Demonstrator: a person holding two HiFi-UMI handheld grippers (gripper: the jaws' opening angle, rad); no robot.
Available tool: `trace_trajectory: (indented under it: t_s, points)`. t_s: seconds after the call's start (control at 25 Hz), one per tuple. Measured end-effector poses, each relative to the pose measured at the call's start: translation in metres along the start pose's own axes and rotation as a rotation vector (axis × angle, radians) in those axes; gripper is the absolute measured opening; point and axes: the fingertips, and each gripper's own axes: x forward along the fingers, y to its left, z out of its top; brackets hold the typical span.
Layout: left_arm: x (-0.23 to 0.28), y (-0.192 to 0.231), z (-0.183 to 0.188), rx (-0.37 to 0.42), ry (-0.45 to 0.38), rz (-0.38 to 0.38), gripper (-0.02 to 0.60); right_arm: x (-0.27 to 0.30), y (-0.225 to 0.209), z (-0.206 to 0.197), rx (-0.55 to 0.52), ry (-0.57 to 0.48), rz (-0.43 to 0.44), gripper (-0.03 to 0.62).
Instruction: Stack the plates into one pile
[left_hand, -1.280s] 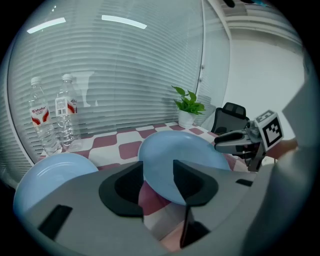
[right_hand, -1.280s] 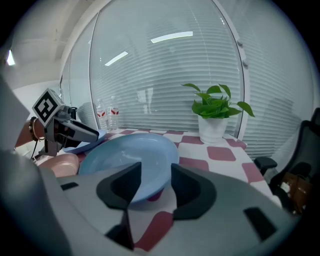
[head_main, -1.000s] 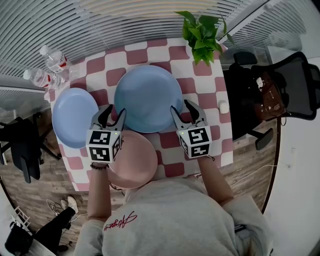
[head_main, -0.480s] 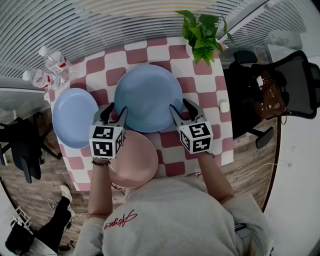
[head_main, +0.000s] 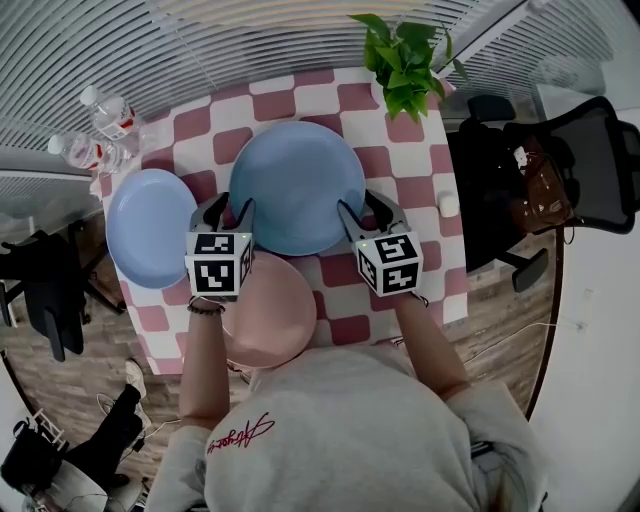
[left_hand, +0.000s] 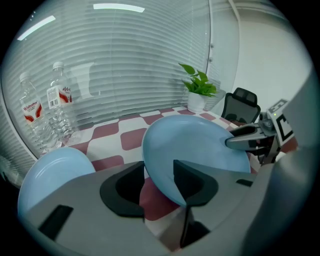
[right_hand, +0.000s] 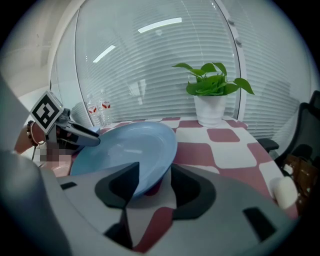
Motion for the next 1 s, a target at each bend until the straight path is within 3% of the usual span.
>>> trace_trajectory:
  t_s: [0.12,0.4,0.56,1.0]
  points:
    - [0.008,0.0,-0.003,-0.049,0.025,-0.005,0.19,0.0,0.0,0.0,0.003,-0.003,0.004,0.204]
    - [0.012,0.002,-0.005,-0.076,0.048,0.014,0.187,0.0,0.0,0.001,0.004,-0.005,0.007,0.2]
    - [0.012,0.01,-0.005,-0.123,0.058,0.052,0.107,0.0,-0.001,0.002,0.02,-0.006,-0.004,0.187]
    - [0.008,0.015,-0.007,-0.183,0.066,0.069,0.064,-0.002,-0.004,0.013,0.021,-0.019,-0.018,0.154]
